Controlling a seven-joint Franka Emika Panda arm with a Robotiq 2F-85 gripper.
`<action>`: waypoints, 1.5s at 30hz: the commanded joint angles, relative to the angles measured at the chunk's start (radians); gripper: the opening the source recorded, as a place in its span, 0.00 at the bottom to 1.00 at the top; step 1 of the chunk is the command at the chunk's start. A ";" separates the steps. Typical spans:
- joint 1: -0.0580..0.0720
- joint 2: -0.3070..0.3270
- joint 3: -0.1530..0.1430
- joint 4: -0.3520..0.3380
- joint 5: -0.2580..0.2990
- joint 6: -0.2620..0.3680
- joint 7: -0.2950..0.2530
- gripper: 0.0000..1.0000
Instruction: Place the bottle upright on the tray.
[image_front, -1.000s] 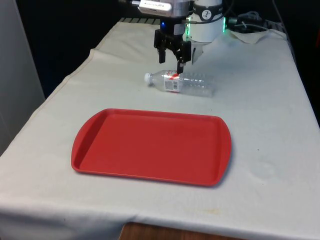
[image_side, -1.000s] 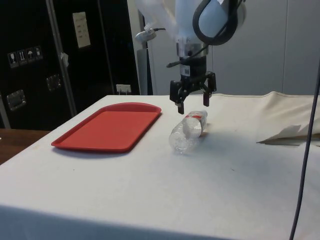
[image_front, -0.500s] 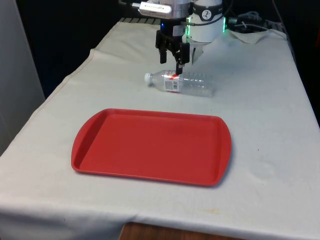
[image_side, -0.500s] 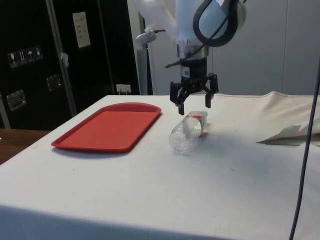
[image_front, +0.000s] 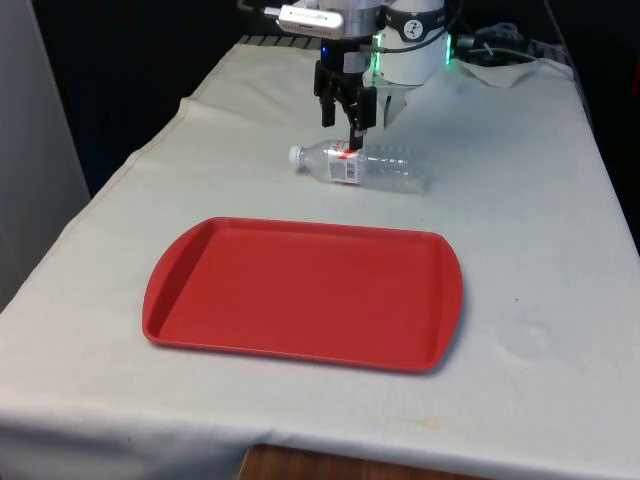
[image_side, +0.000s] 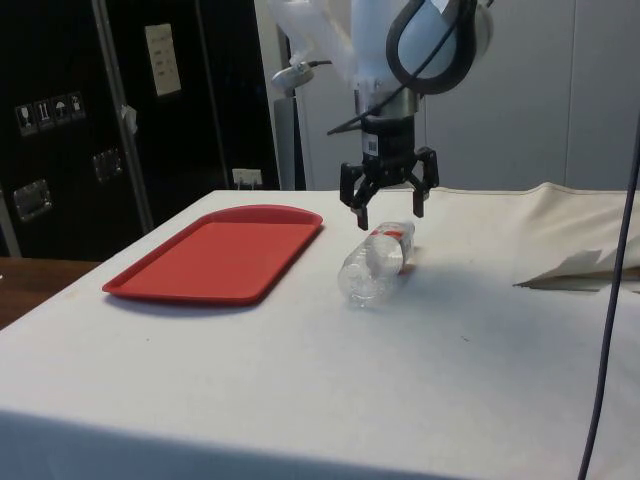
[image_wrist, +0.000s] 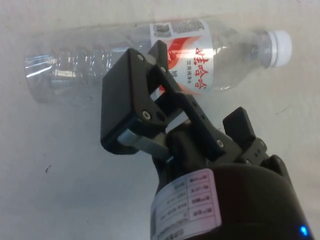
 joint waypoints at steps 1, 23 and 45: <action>0.000 0.000 0.000 0.000 0.000 0.000 0.005 1.00; 0.000 0.000 -0.002 0.000 0.001 0.001 0.128 1.00; 0.001 0.001 -0.001 0.001 0.004 0.004 0.239 1.00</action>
